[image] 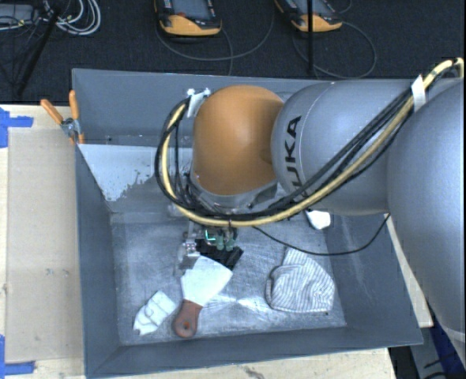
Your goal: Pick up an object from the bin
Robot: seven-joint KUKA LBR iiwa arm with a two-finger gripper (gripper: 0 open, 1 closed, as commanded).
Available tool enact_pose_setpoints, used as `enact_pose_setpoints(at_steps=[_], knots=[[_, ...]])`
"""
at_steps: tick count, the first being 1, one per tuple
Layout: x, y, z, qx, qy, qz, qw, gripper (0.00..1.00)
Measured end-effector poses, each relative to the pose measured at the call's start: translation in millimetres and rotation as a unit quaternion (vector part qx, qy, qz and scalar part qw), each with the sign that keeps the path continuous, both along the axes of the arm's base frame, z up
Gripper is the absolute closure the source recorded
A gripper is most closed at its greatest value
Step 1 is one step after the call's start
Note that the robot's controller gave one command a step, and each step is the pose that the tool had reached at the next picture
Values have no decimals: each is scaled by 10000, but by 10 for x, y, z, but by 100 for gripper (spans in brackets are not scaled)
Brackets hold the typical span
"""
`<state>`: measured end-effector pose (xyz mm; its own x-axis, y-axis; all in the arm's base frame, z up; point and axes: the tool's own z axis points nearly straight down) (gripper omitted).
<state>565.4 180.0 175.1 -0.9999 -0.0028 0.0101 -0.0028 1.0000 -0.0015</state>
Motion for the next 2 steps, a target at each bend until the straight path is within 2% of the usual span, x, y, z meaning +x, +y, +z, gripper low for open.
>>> enact_pose_setpoints(at_steps=[1,2], knots=[[19,-8,47,8,-40,-19,10000,0],[-192,-189,-110,20,-80,595,9982,0]])
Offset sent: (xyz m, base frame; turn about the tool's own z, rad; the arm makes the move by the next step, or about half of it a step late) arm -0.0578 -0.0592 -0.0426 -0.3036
